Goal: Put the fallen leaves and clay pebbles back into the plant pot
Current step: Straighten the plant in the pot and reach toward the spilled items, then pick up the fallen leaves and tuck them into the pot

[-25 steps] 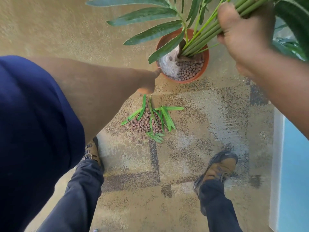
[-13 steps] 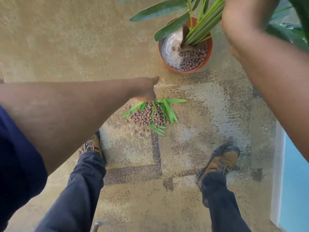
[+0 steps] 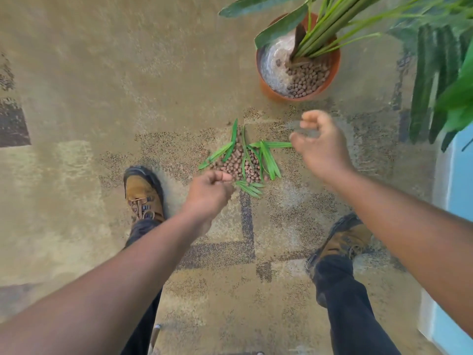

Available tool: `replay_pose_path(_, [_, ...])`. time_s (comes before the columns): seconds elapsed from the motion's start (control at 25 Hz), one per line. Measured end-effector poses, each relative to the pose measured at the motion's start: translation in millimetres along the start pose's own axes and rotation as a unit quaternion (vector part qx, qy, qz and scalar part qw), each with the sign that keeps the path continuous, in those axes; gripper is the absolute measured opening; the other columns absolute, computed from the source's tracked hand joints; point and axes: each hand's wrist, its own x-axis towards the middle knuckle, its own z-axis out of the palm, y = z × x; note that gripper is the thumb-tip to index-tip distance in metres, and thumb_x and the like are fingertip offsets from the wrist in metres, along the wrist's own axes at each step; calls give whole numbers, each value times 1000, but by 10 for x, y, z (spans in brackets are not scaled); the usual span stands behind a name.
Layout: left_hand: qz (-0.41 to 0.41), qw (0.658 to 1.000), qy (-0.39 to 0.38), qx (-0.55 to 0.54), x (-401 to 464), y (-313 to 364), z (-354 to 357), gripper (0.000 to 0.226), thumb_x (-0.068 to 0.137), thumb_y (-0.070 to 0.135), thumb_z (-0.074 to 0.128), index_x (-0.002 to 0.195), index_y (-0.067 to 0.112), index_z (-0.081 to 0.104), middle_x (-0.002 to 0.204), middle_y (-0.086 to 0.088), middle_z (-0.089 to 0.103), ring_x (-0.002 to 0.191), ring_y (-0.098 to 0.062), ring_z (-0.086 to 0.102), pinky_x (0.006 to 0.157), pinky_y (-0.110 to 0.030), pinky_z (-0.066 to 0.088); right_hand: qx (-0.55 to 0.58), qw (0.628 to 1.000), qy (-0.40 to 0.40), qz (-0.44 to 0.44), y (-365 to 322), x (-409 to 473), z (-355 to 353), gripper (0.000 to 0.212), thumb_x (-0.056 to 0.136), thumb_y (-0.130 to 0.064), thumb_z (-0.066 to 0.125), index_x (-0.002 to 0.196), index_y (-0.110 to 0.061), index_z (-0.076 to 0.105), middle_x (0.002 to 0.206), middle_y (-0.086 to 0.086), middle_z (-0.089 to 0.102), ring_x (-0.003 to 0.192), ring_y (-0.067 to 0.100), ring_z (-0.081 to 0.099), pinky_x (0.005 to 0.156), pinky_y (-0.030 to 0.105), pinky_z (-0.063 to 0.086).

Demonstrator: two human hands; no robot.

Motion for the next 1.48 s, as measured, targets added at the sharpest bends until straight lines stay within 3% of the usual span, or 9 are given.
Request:
replay_pose_path(0.2, [61, 972, 21, 228, 725, -225, -100, 41, 95, -2, 61, 135, 9, 58, 129, 0, 58, 63, -3, 60, 52, -12, 50, -138, 967, -201, 70, 642, 82, 487, 48, 99, -23, 68, 143, -11, 54, 144, 7, 58, 130, 26, 57, 96, 31, 44])
replay_pose_path(0.28, [106, 909, 18, 403, 1131, -313, -155, 55, 94, 6, 66, 146, 14, 51, 153, -6, 41, 112, -16, 65, 91, -26, 57, -175, 950, -242, 95, 831, 202, 698, 59, 99, -26, 68, 151, -9, 47, 157, 12, 47, 141, 30, 49, 109, 39, 42])
replay_pose_path(0.36, [123, 846, 14, 519, 1506, -401, -185, 64, 89, 12, 69, 149, 20, 47, 165, -8, 25, 142, -33, 43, 110, -45, 48, -188, 944, -247, 108, 989, 358, 882, 67, 99, -29, 67, 157, -11, 40, 166, 14, 34, 151, 33, 36, 120, 45, 33])
replay_pose_path(0.48, [146, 820, -5, 554, 1872, -420, -181, 71, 87, 15, 70, 151, 29, 43, 170, -2, 10, 152, -35, 27, 113, -55, 43, -208, 944, -239, 94, 1136, 549, 1159, 71, 99, -28, 67, 161, -22, 33, 173, 8, 12, 158, 36, 15, 126, 50, 16])
replay_pose_path(0.8, [185, 736, -26, 650, 2087, -393, -1, 92, 93, 38, 67, 163, 19, 10, 171, -6, -6, 157, -32, -2, 123, -55, 3, -253, 927, -263, 85, 1211, 669, 1404, 64, 101, -22, 64, 158, -14, 37, 170, 4, 12, 152, 39, 29, 124, 49, 25])
replay_pose_path(1.04, [230, 752, 14, 618, 2056, -379, 87, 63, 95, 30, 60, 152, 14, 40, 162, -9, 27, 152, -29, 22, 124, -51, 13, -245, 942, -213, 87, 1261, 705, 1448, 45, 99, -12, 65, 142, -4, 55, 160, 14, 26, 141, 36, 43, 122, 40, 32])
replay_pose_path(1.2, [276, 821, 34, 498, 1896, -321, 94, 43, 95, 29, 65, 137, 17, 60, 134, 5, 50, 121, -15, 52, 108, -25, 45, -196, 970, -110, 98, 1272, 691, 1420, 8, 94, -10, 73, 101, -7, 70, 111, 10, 70, 89, 27, 73, 78, 38, 65])
replay_pose_path(1.32, [228, 900, 48, 369, 1823, -186, 101, 20, 97, 20, 68, 116, 16, 69, 119, 7, 62, 95, -7, 62, 76, -5, 48, -113, 983, -28, 142, 1270, 717, 1222, 25, 88, 6, 72, 108, -9, 70, 104, 2, 67, 88, 22, 69, 69, 32, 61])
replay_pose_path(1.48, [192, 950, 70, 237, 1764, -16, 137, 15, 94, 2, 68, 90, 16, 69, 97, 4, 68, 74, -8, 64, 56, -15, 54, 31, 977, 0, 210, 1288, 630, 980, 45, 86, 16, 66, 119, -15, 59, 112, 4, 63, 86, 15, 63, 63, 25, 54])
